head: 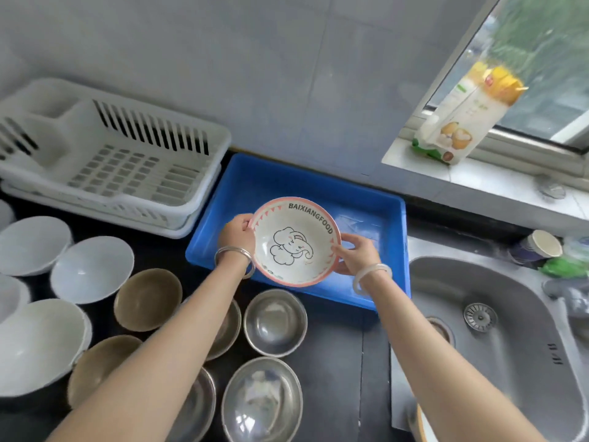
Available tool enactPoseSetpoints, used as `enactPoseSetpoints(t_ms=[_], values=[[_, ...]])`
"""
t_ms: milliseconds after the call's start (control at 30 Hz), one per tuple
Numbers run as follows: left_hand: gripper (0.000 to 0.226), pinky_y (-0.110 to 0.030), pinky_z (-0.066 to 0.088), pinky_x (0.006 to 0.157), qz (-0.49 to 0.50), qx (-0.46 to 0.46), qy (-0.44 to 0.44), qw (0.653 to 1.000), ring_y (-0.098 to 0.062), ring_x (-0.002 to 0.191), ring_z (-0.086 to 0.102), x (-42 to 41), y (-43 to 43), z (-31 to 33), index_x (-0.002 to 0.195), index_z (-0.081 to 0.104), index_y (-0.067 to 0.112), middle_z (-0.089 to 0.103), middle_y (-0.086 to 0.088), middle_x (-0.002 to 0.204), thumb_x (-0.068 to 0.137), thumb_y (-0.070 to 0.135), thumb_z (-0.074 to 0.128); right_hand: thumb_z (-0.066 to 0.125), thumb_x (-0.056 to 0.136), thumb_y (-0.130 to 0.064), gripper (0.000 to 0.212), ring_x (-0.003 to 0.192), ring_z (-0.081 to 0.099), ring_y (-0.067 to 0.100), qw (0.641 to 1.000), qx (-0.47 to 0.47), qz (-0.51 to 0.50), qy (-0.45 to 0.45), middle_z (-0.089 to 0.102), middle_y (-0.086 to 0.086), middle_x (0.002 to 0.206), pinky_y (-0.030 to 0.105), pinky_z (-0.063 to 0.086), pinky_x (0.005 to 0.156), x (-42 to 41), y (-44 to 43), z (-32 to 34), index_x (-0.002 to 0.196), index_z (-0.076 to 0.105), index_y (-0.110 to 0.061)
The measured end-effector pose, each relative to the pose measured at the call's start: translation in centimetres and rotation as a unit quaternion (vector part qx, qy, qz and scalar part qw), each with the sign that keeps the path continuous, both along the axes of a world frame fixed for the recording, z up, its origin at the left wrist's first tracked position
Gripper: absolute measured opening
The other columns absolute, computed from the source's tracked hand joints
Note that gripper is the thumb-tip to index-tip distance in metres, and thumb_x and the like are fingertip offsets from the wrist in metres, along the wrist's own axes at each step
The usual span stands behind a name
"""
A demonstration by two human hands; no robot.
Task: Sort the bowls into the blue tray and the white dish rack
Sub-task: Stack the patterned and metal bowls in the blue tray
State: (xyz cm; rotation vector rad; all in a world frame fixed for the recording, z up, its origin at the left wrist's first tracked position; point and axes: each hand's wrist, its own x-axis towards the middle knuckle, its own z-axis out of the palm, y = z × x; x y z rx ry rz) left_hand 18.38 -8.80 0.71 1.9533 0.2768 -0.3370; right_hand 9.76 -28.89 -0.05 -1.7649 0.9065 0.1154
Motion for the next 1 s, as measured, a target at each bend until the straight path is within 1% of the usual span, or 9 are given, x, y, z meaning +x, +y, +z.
enactPoseSetpoints(t_ms=[100,200,400,500,667,733,833,933,1000], values=[[0.032,-0.039,0.052,0.084,-0.025,0.019,-0.004,0.999,-0.029,0.099,0.061,3.0,0.5,-1.4,0.103,0.066,0.015,0.068,-0.007,0.108,0.085,0.004,0.042,0.060,0.086,-0.012,0.029,0.046,0.064,0.019,1.000,0.019,-0.021,0.012,0.065,0.007,0.067,0.030,0.058,0.055,2.6,1.2,-2.0,0.114,0.060,-0.019],[0.035,-0.039,0.053,0.081,-0.041,0.042,0.005,0.998,-0.031,0.095,0.061,5.3,0.9,-2.6,0.097,0.067,0.015,0.068,-0.008,0.104,0.083,0.001,0.037,0.060,0.086,-0.014,0.032,0.051,0.063,0.023,0.998,0.034,-0.035,0.031,0.065,0.008,0.068,0.036,0.059,0.066,4.6,2.2,-3.5,0.118,0.058,-0.020],[0.041,-0.044,0.054,0.082,-0.025,0.030,0.035,0.999,-0.034,0.093,0.062,7.5,0.8,-4.4,0.092,0.065,0.016,0.068,-0.012,0.101,0.081,-0.003,0.030,0.060,0.087,-0.013,0.031,0.055,0.066,0.022,0.996,0.039,-0.063,0.048,0.067,0.008,0.074,0.030,0.057,0.054,7.0,2.8,-5.2,0.117,0.058,-0.021],[0.038,-0.041,0.053,0.078,-0.020,0.011,0.037,0.999,-0.031,0.087,0.061,8.2,0.7,-5.2,0.084,0.063,0.018,0.067,-0.010,0.093,0.080,-0.001,0.030,0.059,0.088,-0.014,0.030,0.062,0.068,0.027,0.994,0.054,-0.074,0.051,0.068,0.008,0.076,0.034,0.059,0.061,7.6,2.9,-5.8,0.117,0.057,-0.020],[0.037,-0.029,0.044,0.064,0.014,-0.037,0.056,0.998,-0.020,0.068,0.052,7.9,1.1,-6.0,0.060,0.056,0.023,0.057,0.006,0.066,0.081,0.001,0.034,0.058,0.089,-0.018,0.030,0.068,0.068,0.027,0.991,0.095,-0.083,0.037,0.068,0.010,0.087,0.036,0.059,0.064,7.7,3.3,-5.8,0.119,0.057,-0.017],[0.034,-0.031,0.045,0.062,0.016,-0.054,0.087,0.995,-0.026,0.071,0.054,7.7,1.5,-6.1,0.069,0.062,0.018,0.061,-0.003,0.071,0.082,0.002,0.034,0.056,0.090,-0.022,0.032,0.066,0.068,0.024,0.983,0.158,-0.092,0.031,0.066,0.010,0.098,0.034,0.059,0.061,7.0,3.5,-5.5,0.122,0.057,-0.016],[0.030,-0.045,0.056,0.075,0.042,-0.106,0.168,0.979,-0.031,0.085,0.061,6.9,2.1,-6.7,0.092,0.065,0.013,0.066,-0.013,0.094,0.087,0.006,0.037,0.057,0.091,-0.026,0.035,0.067,0.071,0.022,0.964,0.249,-0.093,0.014,0.064,0.004,0.109,0.027,0.058,0.057,5.6,3.9,-5.2,0.125,0.055,-0.022],[0.021,-0.036,0.056,0.057,0.084,-0.178,0.232,0.953,-0.027,0.086,0.062,5.9,2.4,-7.0,0.097,0.062,0.012,0.065,-0.013,0.097,0.091,0.010,0.042,0.055,0.092,-0.018,0.039,0.074,0.071,0.027,0.944,0.311,-0.111,-0.025,0.066,0.002,0.107,0.028,0.060,0.064,4.7,4.2,-5.5,0.130,0.049,-0.026],[0.019,-0.033,0.054,0.057,0.104,-0.200,0.233,0.946,-0.024,0.082,0.062,5.7,2.4,-7.2,0.100,0.061,0.009,0.064,-0.013,0.096,0.093,0.012,0.043,0.055,0.093,-0.014,0.041,0.072,0.072,0.027,0.936,0.323,-0.127,-0.047,0.067,0.006,0.107,0.027,0.060,0.064,4.8,4.4,-5.6,0.131,0.048,-0.025]])
